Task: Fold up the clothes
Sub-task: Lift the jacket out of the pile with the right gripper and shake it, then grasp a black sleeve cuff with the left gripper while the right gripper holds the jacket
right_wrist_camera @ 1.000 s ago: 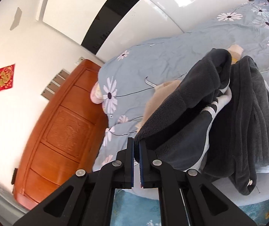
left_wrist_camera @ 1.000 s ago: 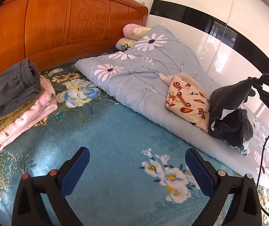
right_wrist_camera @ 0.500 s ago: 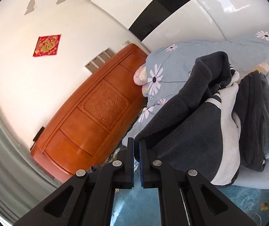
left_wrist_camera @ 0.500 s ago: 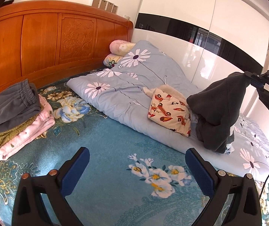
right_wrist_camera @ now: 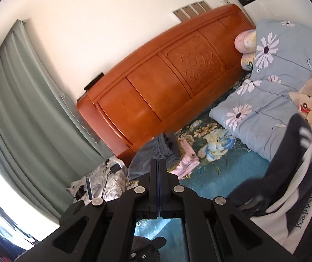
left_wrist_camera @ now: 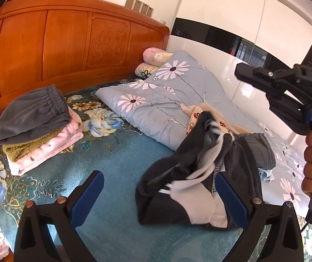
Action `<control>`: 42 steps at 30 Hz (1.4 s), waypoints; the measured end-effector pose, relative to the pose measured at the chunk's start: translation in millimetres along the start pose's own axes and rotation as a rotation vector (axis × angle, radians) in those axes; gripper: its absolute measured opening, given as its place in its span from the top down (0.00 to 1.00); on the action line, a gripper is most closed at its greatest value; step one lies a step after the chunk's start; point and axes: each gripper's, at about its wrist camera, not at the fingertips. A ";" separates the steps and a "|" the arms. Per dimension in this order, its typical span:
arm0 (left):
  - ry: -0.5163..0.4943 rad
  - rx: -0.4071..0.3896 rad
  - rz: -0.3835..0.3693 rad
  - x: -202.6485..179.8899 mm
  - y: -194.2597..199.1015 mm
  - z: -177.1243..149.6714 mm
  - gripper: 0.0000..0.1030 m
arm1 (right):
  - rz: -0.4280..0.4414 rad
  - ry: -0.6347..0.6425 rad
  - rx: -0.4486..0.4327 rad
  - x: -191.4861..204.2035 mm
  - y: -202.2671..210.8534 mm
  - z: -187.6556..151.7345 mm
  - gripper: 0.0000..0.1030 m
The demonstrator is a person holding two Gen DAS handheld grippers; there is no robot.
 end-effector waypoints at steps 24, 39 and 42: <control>0.104 0.180 0.082 20.0 -54.5 -42.7 0.01 | -0.724 -0.046 0.250 -196.6 -89.4 -85.9 0.52; 0.175 0.275 0.106 28.7 -78.3 -61.5 0.01 | -0.747 -0.180 -0.068 -192.5 30.8 -19.1 0.95; 0.188 0.316 0.096 22.0 -88.0 -69.0 0.01 | -0.772 -0.167 -0.182 -169.8 100.7 -8.1 0.95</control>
Point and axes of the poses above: each gripper's, at about its wrist camera, not at the fingertips, and y roughly against the way its jaws point, x to its left, z to its top, and after that the axes turned 15 degrees about -x, right-handed
